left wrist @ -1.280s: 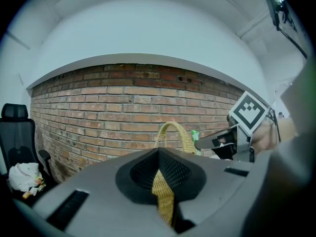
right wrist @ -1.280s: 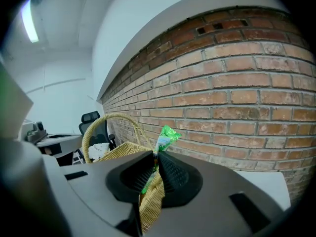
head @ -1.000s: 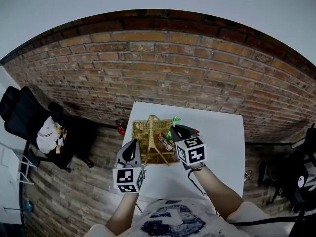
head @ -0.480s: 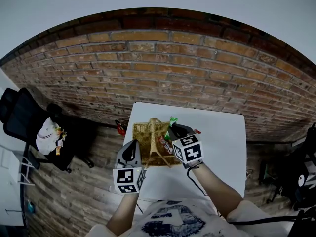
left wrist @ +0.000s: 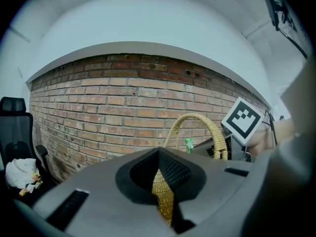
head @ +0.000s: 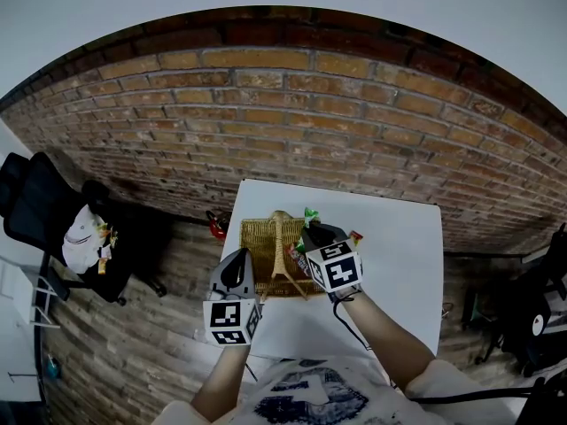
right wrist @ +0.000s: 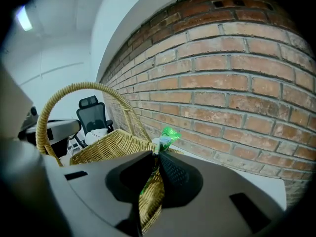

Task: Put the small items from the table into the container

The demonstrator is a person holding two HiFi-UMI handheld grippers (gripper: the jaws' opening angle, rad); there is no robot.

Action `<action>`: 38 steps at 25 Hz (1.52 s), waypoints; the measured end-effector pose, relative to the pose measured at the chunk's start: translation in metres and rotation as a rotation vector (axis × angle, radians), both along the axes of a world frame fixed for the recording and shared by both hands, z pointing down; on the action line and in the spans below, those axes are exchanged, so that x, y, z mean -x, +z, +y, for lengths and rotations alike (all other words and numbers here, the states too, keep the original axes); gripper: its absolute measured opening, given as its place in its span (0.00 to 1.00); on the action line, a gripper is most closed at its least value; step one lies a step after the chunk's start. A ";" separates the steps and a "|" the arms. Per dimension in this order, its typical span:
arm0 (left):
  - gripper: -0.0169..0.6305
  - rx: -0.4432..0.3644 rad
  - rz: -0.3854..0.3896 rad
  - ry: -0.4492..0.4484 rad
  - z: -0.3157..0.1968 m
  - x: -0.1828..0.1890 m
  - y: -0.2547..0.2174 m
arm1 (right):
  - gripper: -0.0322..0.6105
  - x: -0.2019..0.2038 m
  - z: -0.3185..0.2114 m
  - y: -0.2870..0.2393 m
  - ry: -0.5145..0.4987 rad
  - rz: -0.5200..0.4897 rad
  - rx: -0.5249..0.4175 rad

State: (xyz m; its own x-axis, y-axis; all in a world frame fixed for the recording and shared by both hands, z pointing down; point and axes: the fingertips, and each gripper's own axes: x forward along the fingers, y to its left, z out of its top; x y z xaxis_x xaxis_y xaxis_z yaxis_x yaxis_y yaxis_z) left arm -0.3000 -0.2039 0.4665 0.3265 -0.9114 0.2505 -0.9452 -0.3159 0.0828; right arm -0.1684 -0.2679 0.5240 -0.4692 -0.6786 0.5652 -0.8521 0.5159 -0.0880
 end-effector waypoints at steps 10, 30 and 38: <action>0.10 0.010 0.005 0.007 0.000 -0.001 0.004 | 0.14 0.000 0.000 -0.002 0.017 -0.012 -0.010; 0.10 -0.035 -0.013 0.006 0.023 -0.001 -0.015 | 0.17 -0.024 0.031 -0.035 0.089 -0.095 -0.100; 0.10 -0.060 -0.038 0.003 0.056 -0.026 -0.027 | 0.17 -0.068 0.066 -0.057 0.105 -0.133 -0.164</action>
State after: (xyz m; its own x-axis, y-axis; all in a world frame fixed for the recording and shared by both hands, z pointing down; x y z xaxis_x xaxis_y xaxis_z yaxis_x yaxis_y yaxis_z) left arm -0.2743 -0.1474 0.4396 0.3207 -0.9241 0.2080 -0.9463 -0.3221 0.0281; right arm -0.1003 -0.2019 0.4668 -0.4538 -0.8053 0.3815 -0.8886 0.4412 -0.1255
